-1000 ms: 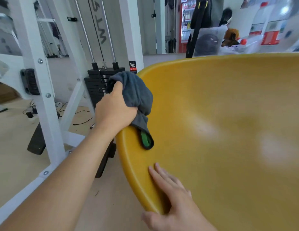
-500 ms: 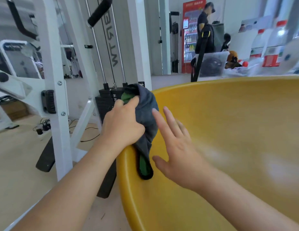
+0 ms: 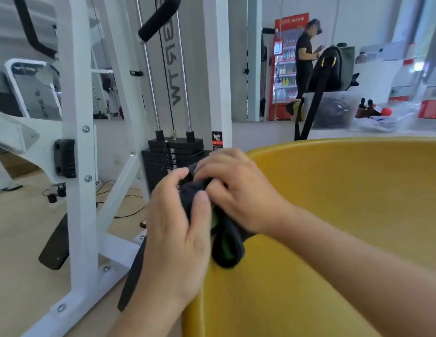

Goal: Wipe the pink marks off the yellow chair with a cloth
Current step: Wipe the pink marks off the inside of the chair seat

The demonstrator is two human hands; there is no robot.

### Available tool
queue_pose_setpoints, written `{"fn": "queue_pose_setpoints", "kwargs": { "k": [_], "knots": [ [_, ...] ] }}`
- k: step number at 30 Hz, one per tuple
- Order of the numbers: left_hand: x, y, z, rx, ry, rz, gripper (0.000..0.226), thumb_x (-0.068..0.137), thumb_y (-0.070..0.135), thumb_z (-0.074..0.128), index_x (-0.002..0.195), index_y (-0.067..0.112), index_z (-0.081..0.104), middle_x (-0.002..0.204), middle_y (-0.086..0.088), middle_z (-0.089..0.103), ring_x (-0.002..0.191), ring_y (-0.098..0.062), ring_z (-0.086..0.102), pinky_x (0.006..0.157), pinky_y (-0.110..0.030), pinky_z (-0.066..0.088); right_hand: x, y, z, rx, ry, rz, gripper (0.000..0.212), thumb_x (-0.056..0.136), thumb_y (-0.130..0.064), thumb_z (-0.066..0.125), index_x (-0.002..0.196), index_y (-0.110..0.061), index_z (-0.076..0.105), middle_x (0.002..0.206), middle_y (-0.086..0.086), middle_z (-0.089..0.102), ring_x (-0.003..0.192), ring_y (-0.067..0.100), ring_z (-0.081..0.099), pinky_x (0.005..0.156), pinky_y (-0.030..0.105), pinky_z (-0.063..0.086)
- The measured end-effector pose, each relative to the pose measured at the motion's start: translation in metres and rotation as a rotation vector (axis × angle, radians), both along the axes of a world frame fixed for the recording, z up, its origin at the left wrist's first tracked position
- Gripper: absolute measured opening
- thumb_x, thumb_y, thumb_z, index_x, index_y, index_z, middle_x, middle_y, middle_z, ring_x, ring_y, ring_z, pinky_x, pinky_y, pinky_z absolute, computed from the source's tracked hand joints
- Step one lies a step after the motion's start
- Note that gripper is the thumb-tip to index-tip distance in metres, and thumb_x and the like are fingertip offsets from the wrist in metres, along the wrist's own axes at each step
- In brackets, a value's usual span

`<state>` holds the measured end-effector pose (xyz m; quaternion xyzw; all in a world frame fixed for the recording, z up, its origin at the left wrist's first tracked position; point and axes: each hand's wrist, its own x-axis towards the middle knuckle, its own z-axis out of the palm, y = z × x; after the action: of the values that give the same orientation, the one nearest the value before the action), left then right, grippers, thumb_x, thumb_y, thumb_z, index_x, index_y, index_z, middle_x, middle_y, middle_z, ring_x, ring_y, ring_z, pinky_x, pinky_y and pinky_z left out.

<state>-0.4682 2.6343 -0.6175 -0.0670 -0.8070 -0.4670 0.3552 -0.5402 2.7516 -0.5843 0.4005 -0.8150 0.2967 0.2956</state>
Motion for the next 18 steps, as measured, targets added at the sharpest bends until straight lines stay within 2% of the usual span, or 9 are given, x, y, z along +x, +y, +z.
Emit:
{"fn": "queue_pose_setpoints", "kwargs": {
  "k": [2,5,7,9,10,12,14,16,18],
  "knots": [
    [0.003,0.001,0.002,-0.103,-0.118,-0.027,0.062,0.087,0.052,0.048,0.140,0.045,0.016,0.141,0.017,0.033,0.129,-0.003,0.034,0.103,-0.025,0.032,-0.037,0.029,0.012,0.055,0.060,-0.114,0.038,0.082,-0.018,0.038,0.100,-0.014,0.071,0.111,0.000,0.069,0.106,0.020,0.050,0.095,0.035,0.039],
    [0.008,0.004,0.003,-0.232,-0.277,-0.065,0.074,0.093,0.037,0.048,0.140,0.056,-0.006,0.150,0.027,0.017,0.131,0.004,0.027,0.108,-0.023,0.028,-0.090,0.074,0.023,-0.155,-0.151,-0.453,0.035,0.090,-0.014,0.040,0.110,-0.012,0.069,0.112,0.005,0.062,0.113,0.030,0.050,0.095,0.035,0.039],
    [0.009,0.006,0.005,-0.346,-0.284,-0.060,0.069,0.096,0.035,0.042,0.141,0.054,-0.006,0.146,0.028,0.022,0.120,0.002,0.039,0.095,-0.016,0.033,-0.092,0.065,0.012,-0.236,-0.231,-0.438,0.040,0.089,-0.027,0.036,0.107,-0.015,0.070,0.114,0.002,0.061,0.116,0.028,0.050,0.101,0.036,0.038],
    [0.006,0.007,0.017,-0.484,-0.285,-0.004,0.066,0.093,0.036,0.041,0.139,0.050,-0.004,0.138,0.024,0.025,0.108,-0.005,0.045,0.079,-0.018,0.031,-0.067,0.034,0.000,-0.191,-0.132,-0.337,0.046,0.088,-0.044,0.036,0.104,-0.020,0.071,0.117,0.000,0.063,0.119,0.023,0.049,0.105,0.040,0.035],
    [-0.001,0.008,0.026,-0.529,-0.288,0.021,0.060,0.091,0.038,0.042,0.137,0.044,0.004,0.134,0.020,0.028,0.107,-0.010,0.045,0.077,-0.022,0.031,-0.055,0.021,-0.004,-0.182,-0.100,-0.283,0.046,0.089,-0.050,0.037,0.105,-0.024,0.071,0.118,-0.004,0.063,0.123,0.018,0.046,0.106,0.038,0.032],
    [-0.029,0.014,0.047,-0.509,-0.298,0.046,0.036,0.089,0.040,0.043,0.120,0.028,0.028,0.116,0.009,0.047,0.097,-0.018,0.051,0.076,-0.032,0.039,-0.044,0.012,-0.002,-0.173,-0.094,-0.231,0.039,0.093,-0.053,0.034,0.099,-0.036,0.068,0.115,-0.016,0.060,0.124,0.009,0.040,0.102,0.036,0.030],
    [-0.063,0.023,0.063,-0.520,-0.302,0.053,0.022,0.093,0.039,0.041,0.102,0.021,0.032,0.092,0.002,0.057,0.077,-0.022,0.053,0.066,-0.037,0.042,-0.061,0.022,0.007,-0.178,-0.123,-0.211,0.030,0.096,-0.050,0.032,0.082,-0.043,0.058,0.103,-0.021,0.057,0.113,0.008,0.044,0.099,0.042,0.035],
    [-0.081,0.032,0.065,-0.672,-0.288,0.032,0.032,0.097,0.045,0.035,0.116,0.020,0.027,0.091,-0.003,0.061,0.072,-0.026,0.056,0.063,-0.038,0.044,-0.088,0.047,0.011,-0.120,-0.094,-0.283,0.026,0.099,-0.045,0.033,0.079,-0.041,0.048,0.098,-0.018,0.055,0.106,0.014,0.048,0.095,0.047,0.040],
    [-0.088,0.035,0.057,-0.853,-0.235,0.052,0.049,0.098,0.047,0.026,0.139,0.026,0.009,0.094,-0.003,0.061,0.072,-0.025,0.060,0.061,-0.040,0.050,-0.118,0.090,0.013,-0.033,-0.080,-0.482,0.027,0.101,-0.044,0.032,0.081,-0.036,0.048,0.103,-0.009,0.059,0.110,0.021,0.049,0.094,0.047,0.040]
  ]
}}
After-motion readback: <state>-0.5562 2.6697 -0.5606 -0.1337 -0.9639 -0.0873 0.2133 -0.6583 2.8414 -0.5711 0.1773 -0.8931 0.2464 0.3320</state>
